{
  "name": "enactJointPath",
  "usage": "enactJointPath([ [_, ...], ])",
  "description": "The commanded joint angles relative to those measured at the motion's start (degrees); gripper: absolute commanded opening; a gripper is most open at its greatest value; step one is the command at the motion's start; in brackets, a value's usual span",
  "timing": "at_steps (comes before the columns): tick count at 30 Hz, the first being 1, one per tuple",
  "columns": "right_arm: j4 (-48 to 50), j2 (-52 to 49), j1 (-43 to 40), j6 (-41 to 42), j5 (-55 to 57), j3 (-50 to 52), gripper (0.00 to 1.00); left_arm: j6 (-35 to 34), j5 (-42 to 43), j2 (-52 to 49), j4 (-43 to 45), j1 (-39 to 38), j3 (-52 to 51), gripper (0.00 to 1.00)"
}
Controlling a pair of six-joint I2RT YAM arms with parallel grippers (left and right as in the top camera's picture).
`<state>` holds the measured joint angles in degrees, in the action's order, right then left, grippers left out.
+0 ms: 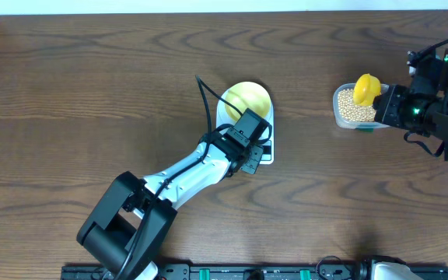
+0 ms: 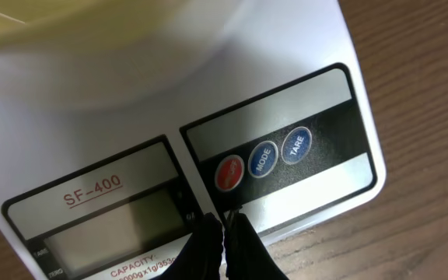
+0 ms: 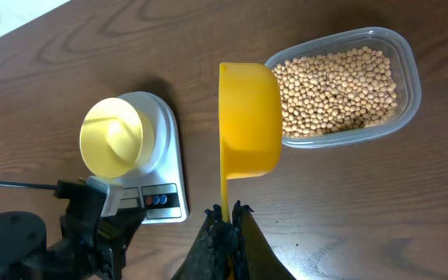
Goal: Scoop item into bowl and weigh 50g on scale
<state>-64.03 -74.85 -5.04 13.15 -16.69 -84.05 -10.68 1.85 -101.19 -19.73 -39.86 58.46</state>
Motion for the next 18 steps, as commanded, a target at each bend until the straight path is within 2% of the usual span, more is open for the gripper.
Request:
enactJointPath([
  [1,-0.04,0.57,-0.28,-0.61,1.01,-1.31,0.01,-0.11,0.48,0.00,1.27,0.24,-0.17,0.08],
  [18,-0.04,0.57,-0.28,-0.61,1.40,-1.31,0.01,-0.11,0.04,-1.51,4.85,0.31,-0.17,0.07],
])
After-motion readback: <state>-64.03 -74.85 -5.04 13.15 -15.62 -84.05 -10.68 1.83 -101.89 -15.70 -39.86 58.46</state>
